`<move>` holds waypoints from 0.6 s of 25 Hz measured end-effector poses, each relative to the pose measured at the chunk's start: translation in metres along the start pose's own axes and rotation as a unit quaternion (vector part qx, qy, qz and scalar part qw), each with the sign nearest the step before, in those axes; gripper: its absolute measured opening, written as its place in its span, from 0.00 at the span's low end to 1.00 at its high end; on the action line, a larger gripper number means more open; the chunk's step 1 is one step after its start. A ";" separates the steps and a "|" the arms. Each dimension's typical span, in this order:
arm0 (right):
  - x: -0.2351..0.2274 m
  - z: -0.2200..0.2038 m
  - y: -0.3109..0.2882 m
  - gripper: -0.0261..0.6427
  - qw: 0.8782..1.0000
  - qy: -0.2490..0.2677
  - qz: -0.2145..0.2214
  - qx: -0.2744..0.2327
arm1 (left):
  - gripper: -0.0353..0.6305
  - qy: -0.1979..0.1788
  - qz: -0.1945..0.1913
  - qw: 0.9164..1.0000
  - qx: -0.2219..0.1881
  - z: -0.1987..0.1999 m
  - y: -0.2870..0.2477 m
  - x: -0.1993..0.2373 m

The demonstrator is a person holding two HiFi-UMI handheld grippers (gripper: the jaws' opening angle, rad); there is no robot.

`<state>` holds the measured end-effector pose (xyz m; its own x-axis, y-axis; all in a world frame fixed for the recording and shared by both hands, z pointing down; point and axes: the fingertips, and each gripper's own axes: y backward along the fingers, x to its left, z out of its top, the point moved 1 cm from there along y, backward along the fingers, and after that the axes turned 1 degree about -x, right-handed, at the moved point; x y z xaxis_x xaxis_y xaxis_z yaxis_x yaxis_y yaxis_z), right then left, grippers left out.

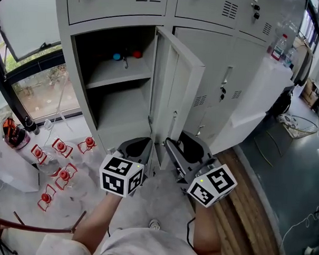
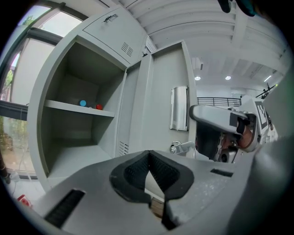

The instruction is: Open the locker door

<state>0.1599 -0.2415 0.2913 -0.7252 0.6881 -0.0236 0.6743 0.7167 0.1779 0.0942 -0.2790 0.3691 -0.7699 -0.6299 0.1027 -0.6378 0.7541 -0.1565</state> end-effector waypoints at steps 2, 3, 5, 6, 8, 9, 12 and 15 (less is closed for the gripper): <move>-0.008 0.001 0.006 0.26 1.000 -0.001 -0.004 -0.003 | 0.06 -0.001 0.000 1.000 0.001 0.000 -0.006 -0.005; -0.012 0.001 0.009 0.24 1.000 -0.001 -0.006 -0.004 | 0.06 -0.001 -0.001 1.000 0.002 0.000 -0.009 -0.007; -0.021 0.002 0.015 0.22 1.000 -0.001 -0.011 -0.007 | 0.06 -0.004 -0.002 1.000 0.002 0.001 -0.016 -0.013; -0.026 0.003 0.017 0.22 1.000 -0.001 -0.013 -0.007 | 0.06 -0.005 -0.003 1.000 0.003 0.001 -0.019 -0.016; -0.034 0.004 0.020 0.21 1.000 0.002 -0.016 -0.006 | 0.06 -0.006 -0.004 1.000 0.003 0.002 -0.026 -0.021; -0.038 0.004 0.022 0.21 1.000 0.003 -0.018 -0.004 | 0.06 -0.006 -0.003 1.000 0.003 0.002 -0.030 -0.023; -0.050 0.005 0.029 0.19 1.000 0.006 -0.019 -0.002 | 0.06 -0.007 -0.003 1.000 0.000 0.004 -0.040 -0.033; -0.062 0.007 0.035 0.19 1.000 0.005 -0.020 -0.002 | 0.06 -0.007 -0.003 1.000 0.000 0.005 -0.049 -0.041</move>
<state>0.2295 -0.2589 0.2926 -0.7532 0.6574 -0.0204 0.6440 0.7434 0.1807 0.1573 -0.2907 0.3676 -0.7661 -0.6366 0.0889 -0.6419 0.7506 -0.1567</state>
